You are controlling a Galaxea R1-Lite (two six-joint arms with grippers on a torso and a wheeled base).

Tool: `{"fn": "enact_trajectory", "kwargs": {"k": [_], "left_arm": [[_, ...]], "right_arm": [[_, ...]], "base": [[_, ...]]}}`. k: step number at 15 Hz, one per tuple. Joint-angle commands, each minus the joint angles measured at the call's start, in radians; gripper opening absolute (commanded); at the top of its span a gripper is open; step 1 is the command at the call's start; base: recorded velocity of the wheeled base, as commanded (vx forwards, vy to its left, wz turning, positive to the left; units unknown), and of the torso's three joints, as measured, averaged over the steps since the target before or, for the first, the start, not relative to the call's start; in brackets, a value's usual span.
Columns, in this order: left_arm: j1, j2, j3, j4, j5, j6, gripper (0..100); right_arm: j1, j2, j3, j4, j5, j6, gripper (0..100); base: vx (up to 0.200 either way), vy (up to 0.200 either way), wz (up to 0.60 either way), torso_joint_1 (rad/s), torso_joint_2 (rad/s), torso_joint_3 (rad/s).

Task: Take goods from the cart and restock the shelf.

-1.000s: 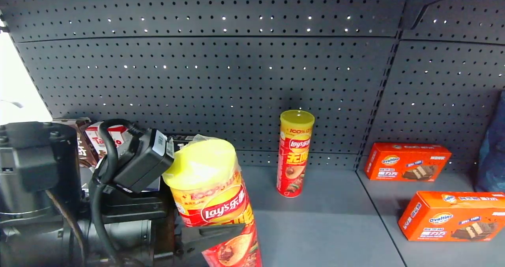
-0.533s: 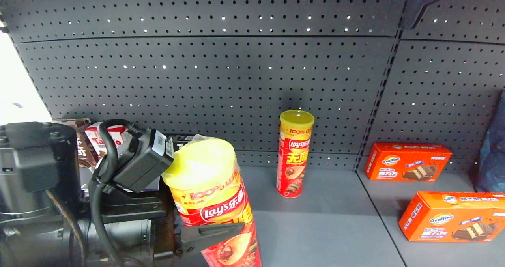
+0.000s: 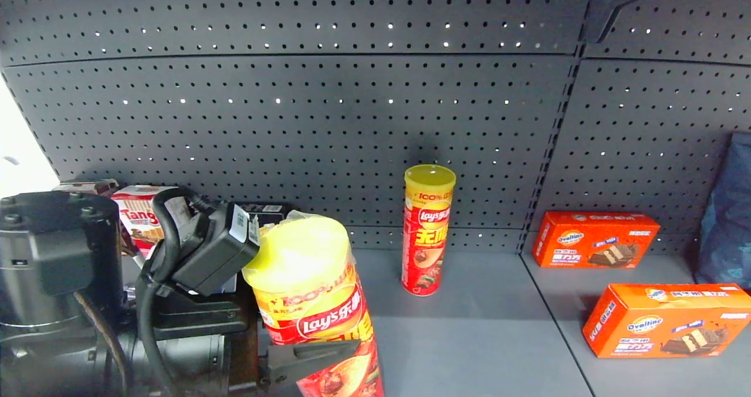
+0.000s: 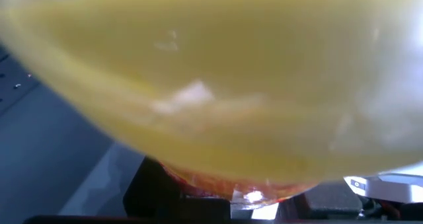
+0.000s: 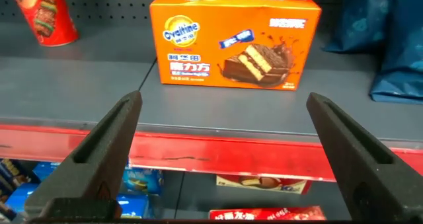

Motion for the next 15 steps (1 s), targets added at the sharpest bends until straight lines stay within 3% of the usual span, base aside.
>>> {"fn": "enact_trajectory", "kwargs": {"k": [1, 3, 5, 6, 8, 13, 15], "left_arm": [[0.006, 0.002, 0.004, -0.003, 0.0, 0.0, 0], [0.007, 0.0, 0.006, -0.004, 0.0, 0.0, 0], [0.013, 0.002, 0.006, -0.006, -0.001, 0.0, 0], [0.01, 0.005, 0.004, -0.007, -0.001, 0.0, 0], [0.003, 0.01, 0.001, -0.007, -0.001, 0.0, 0], [0.003, 0.039, -0.016, -0.007, -0.001, 0.0, 0], [0.004, 0.039, -0.014, -0.007, -0.001, 0.0, 0]], "right_arm": [[0.001, 0.0, 0.0, 0.0, 0.007, -0.009, 100], [-0.003, 0.0, 0.0, 0.0, 0.013, -0.024, 100], [0.012, 0.374, -0.347, 0.006, 0.034, 0.046, 100], [0.052, 0.401, -0.388, -0.01, 0.114, 0.02, 100], [0.081, 0.467, -0.399, -0.008, 0.168, -0.069, 100], [0.207, 0.79, -0.532, -0.029, 0.209, -0.077, 100], [0.305, 0.997, -0.574, -0.215, 0.241, -0.075, 100]], "base": [[0.0, 0.0, 0.0, 0.0, 0.0, 0.0], [0.0, 0.0, 0.0, 0.0, 0.0, 0.0], [0.0, 0.0, 0.0, 0.0, 0.0, 0.0], [0.0, 0.0, 0.0, 0.0, 0.0, 0.0], [0.0, 0.0, 0.0, 0.0, 0.0, 0.0], [0.0, 0.0, 0.0, 0.0, 0.0, 0.0], [0.0, 0.0, 0.0, 0.0, 0.0, 0.0]]}}
